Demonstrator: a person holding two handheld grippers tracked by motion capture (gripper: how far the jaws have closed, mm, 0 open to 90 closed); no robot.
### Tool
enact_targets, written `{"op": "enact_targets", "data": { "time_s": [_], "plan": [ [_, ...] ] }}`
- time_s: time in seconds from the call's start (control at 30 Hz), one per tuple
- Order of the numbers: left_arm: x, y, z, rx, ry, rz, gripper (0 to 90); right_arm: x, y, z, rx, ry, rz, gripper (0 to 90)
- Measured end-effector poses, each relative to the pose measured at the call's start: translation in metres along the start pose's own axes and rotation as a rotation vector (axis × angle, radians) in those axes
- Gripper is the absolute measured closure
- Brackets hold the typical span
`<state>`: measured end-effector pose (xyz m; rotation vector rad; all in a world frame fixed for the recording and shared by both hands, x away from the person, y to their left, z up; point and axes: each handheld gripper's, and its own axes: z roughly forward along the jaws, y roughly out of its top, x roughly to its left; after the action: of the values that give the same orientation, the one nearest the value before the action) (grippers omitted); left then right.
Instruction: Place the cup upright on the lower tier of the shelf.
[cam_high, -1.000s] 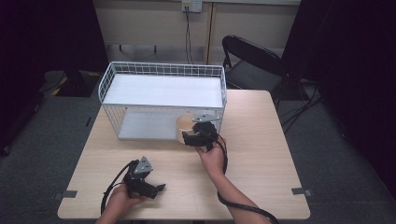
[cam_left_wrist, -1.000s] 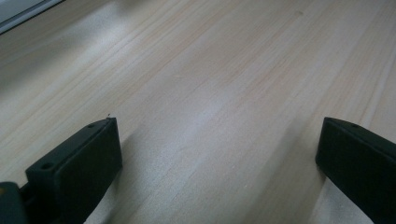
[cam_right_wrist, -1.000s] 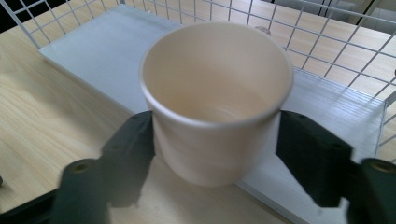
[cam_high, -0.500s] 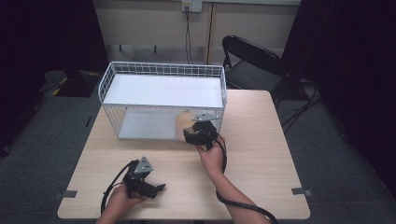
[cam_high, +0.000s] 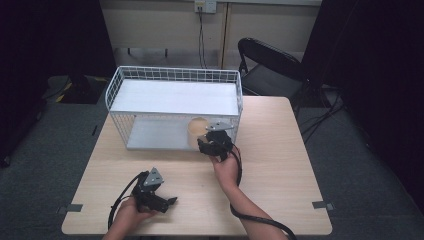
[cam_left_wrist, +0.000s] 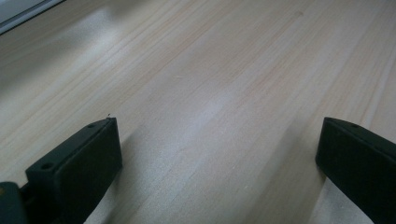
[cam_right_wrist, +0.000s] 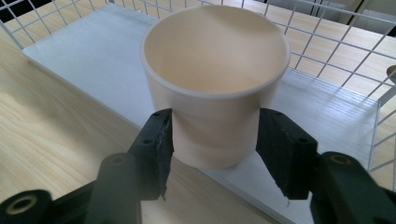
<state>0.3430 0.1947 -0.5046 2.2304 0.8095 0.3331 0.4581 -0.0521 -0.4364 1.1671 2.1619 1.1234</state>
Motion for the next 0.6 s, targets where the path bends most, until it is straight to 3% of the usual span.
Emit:
{"op": "enact_targets", "data": {
  "time_s": [0.27,0.4,0.6],
  "plan": [
    [0.000,0.000,0.000,0.000,0.000,-0.001,0.0,0.001,0.001,0.001,-0.009,-0.016,0.001,55.9],
    [0.000,0.000,0.000,0.000,0.000,-0.001,0.0,0.003,0.002,0.006,-0.022,-0.049,-0.014,63.0],
    [-0.001,0.000,0.000,0.000,0.003,-0.003,0.0,0.002,0.008,0.014,-0.038,-0.074,-0.004,62.6]
  ]
}}
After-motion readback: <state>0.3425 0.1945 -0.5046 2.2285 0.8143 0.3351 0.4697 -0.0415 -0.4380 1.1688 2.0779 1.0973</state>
